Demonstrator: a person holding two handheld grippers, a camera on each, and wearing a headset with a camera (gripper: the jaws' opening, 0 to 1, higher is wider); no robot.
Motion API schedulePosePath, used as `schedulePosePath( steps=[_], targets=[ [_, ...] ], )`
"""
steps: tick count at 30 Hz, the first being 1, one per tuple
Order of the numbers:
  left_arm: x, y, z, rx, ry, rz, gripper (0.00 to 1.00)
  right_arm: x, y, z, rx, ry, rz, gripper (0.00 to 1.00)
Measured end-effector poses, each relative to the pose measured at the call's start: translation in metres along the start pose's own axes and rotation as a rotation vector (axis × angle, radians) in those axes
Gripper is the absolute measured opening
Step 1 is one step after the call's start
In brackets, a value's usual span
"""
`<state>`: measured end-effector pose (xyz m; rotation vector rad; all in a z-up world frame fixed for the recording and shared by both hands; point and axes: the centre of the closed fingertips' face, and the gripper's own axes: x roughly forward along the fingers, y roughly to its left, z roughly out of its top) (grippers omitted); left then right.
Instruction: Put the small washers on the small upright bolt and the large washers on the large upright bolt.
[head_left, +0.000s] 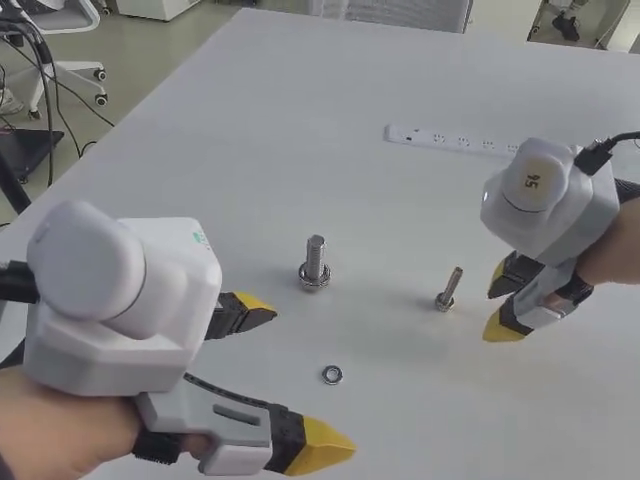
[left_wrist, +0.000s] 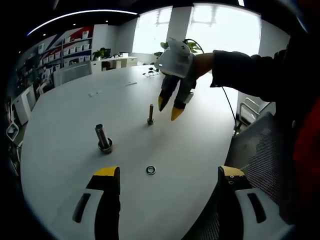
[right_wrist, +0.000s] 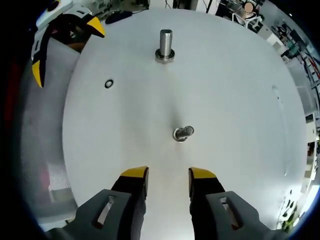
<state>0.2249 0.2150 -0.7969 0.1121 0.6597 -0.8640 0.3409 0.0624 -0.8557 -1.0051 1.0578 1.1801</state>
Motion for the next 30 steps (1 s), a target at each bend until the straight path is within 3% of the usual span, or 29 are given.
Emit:
schedulePosePath(
  steps=[16,30],
  targets=[
    [-0.004,0.003,0.004,0.0,-0.017,0.015,0.8,0.0,0.033,-0.005,0.028,-0.036,0.026,0.34],
    [-0.012,0.01,0.006,-0.01,-0.041,0.041,0.8,-0.004,0.058,0.025,-0.012,-0.088,0.065,0.34]
  ],
)
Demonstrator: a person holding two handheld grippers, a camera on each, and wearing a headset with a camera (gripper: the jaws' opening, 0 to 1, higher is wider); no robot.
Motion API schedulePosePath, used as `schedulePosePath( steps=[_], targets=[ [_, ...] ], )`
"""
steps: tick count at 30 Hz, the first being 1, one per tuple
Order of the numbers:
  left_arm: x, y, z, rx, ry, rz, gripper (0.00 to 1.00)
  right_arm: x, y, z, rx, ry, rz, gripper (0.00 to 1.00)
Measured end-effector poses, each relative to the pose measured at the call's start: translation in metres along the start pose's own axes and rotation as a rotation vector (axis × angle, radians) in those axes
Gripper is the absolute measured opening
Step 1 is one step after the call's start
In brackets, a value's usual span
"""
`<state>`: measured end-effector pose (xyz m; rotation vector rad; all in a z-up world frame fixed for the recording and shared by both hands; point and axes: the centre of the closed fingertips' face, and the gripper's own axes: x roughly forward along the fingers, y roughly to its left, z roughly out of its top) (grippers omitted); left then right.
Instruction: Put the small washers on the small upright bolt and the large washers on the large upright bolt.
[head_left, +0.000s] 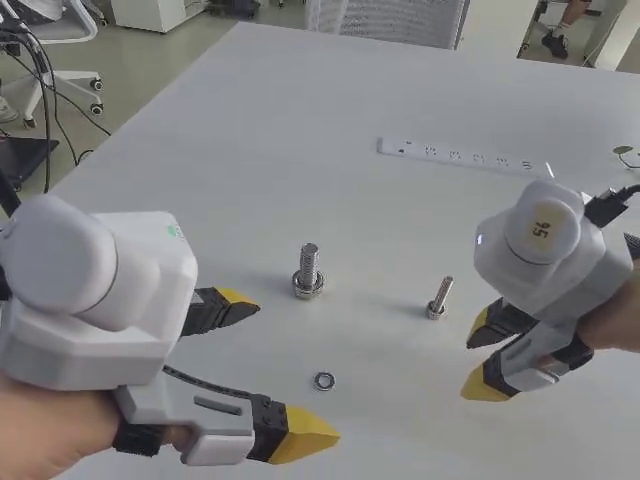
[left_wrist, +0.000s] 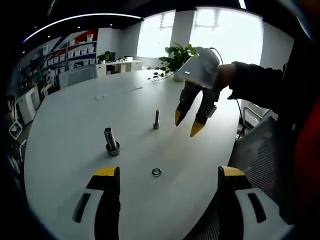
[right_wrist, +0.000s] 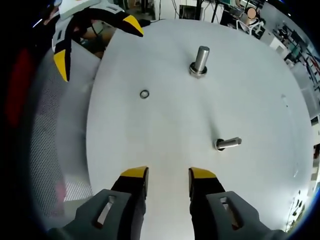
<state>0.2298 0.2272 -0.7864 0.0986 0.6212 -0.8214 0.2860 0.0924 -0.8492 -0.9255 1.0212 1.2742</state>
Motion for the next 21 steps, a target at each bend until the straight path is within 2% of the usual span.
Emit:
schedulePosePath(
  steps=[21],
  targets=[
    [-0.012,0.009,-0.003,-0.024,-0.024,0.037,0.8,0.022,0.02,0.067,-0.184,-0.003,0.061,0.33]
  ],
)
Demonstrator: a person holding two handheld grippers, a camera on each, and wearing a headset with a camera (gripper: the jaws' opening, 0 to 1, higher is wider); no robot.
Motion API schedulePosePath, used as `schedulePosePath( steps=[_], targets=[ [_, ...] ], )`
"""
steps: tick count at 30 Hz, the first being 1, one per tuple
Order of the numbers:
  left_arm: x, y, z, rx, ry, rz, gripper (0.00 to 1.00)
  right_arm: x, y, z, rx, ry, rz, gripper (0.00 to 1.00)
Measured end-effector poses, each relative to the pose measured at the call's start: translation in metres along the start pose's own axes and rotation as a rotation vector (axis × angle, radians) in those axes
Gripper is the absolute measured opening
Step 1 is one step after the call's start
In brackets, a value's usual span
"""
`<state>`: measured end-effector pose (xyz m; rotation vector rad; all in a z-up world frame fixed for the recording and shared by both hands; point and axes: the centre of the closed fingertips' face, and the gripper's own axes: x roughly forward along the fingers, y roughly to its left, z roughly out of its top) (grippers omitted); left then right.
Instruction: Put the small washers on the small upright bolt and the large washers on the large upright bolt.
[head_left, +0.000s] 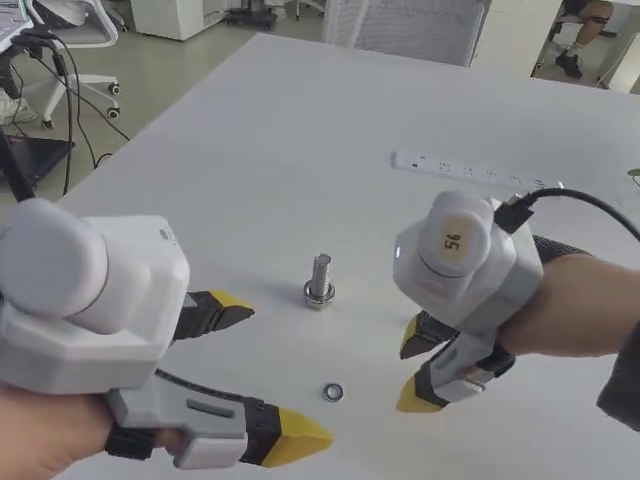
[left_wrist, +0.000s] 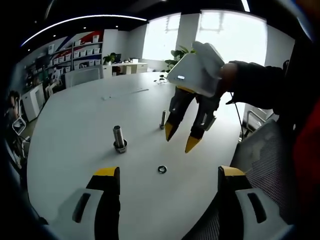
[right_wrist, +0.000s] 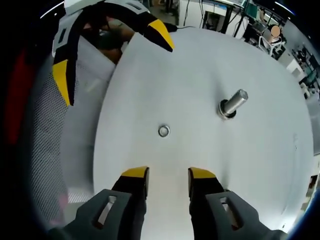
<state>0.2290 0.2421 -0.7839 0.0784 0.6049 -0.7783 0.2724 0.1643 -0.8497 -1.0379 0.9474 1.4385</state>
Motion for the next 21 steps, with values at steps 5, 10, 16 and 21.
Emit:
schedulePosePath(
  steps=[5,10,16,21],
  targets=[
    [-0.002,0.002,-0.003,-0.01,-0.001,0.007,0.8,0.005,0.0,0.011,-0.033,0.007,0.011,0.33],
    [-0.005,0.003,-0.004,-0.016,-0.005,0.011,0.8,0.012,0.003,0.022,-0.06,0.009,0.026,0.31],
    [-0.007,0.004,-0.006,-0.026,-0.011,0.016,0.8,0.021,0.006,0.035,-0.089,0.005,0.046,0.29],
    [-0.009,0.005,-0.008,-0.032,-0.012,0.022,0.8,0.03,0.008,0.039,-0.1,0.008,0.062,0.27]
  ],
)
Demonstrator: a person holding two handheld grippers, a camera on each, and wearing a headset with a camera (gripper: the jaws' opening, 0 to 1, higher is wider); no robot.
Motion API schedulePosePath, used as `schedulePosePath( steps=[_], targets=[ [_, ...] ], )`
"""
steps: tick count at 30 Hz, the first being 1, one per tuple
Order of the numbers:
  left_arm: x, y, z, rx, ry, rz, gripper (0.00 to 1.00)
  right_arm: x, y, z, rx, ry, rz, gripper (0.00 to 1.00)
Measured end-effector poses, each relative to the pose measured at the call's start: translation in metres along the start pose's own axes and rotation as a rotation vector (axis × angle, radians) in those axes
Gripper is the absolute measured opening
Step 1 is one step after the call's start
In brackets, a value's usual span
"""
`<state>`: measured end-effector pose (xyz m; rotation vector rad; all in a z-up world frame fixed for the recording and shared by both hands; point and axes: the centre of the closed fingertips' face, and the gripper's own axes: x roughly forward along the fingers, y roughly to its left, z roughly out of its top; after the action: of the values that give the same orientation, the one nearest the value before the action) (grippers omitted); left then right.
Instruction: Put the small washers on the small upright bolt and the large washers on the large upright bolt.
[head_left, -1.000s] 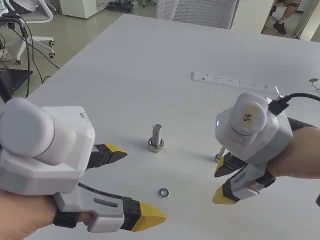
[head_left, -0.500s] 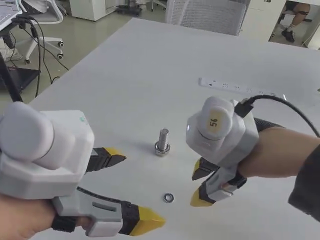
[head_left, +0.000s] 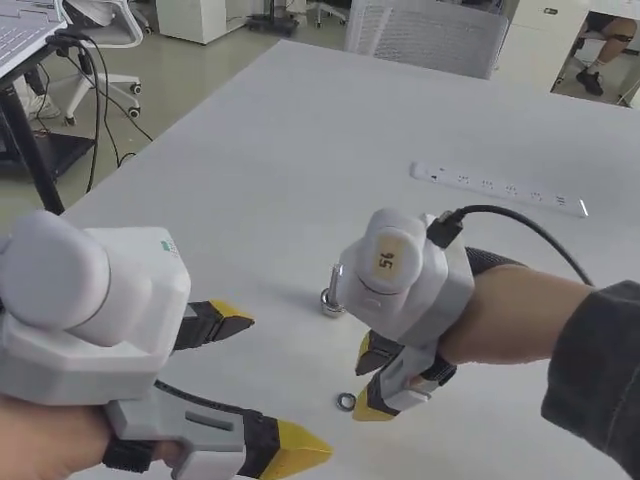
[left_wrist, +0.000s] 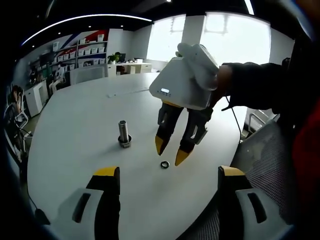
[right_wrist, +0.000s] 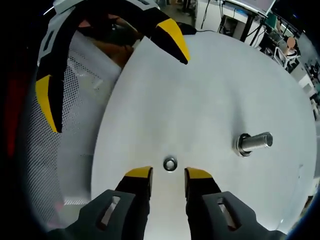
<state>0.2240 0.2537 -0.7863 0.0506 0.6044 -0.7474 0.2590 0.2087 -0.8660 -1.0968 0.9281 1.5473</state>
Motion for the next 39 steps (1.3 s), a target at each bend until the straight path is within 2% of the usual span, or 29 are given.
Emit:
schedulePosePath(
  steps=[11,18,39],
  targets=[
    [0.0,0.0,-0.002,-0.009,-0.005,0.005,0.8,0.009,0.001,0.0,-0.021,0.018,0.009,0.24],
    [-0.001,0.001,-0.001,-0.014,-0.01,0.006,0.8,0.013,0.0,-0.003,-0.048,0.043,-0.005,0.22],
    [0.002,0.001,-0.001,-0.02,-0.011,0.004,0.8,0.014,-0.004,-0.003,-0.103,0.053,-0.04,0.15]
  ],
)
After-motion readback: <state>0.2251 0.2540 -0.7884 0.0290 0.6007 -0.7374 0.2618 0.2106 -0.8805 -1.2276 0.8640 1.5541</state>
